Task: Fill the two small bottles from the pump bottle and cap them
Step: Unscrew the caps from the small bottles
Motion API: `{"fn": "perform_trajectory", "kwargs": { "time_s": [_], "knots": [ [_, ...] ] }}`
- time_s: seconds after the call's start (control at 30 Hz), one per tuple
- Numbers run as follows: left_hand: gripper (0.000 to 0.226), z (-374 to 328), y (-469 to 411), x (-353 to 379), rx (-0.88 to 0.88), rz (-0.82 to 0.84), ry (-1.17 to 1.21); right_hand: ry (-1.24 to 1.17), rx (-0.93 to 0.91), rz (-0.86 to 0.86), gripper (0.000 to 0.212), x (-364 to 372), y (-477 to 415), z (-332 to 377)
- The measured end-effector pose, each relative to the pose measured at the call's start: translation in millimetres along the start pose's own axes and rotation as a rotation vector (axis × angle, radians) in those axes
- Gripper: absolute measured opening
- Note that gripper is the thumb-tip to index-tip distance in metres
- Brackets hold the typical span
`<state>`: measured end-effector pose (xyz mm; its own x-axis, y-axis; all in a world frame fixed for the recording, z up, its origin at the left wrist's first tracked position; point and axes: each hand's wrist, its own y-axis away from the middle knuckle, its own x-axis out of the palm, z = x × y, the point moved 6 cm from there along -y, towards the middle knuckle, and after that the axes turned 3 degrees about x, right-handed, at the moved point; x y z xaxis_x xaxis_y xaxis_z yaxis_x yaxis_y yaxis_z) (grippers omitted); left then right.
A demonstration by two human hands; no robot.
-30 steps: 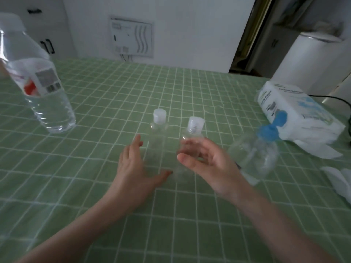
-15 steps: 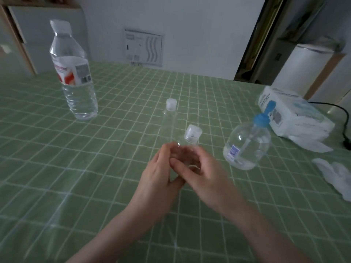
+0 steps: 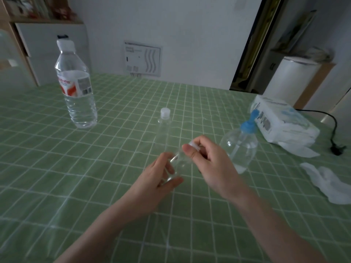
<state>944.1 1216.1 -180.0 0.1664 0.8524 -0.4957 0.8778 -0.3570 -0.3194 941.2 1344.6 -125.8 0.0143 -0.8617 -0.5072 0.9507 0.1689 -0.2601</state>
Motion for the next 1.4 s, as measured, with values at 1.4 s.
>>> {"fn": "perform_trajectory", "kwargs": {
  "time_s": [1.4],
  "knots": [
    [0.033,-2.0,3.3,-8.7,-0.021,-0.010,-0.029,-0.038,0.043,0.181,0.025,-12.9,-7.9,-4.0]
  ]
}}
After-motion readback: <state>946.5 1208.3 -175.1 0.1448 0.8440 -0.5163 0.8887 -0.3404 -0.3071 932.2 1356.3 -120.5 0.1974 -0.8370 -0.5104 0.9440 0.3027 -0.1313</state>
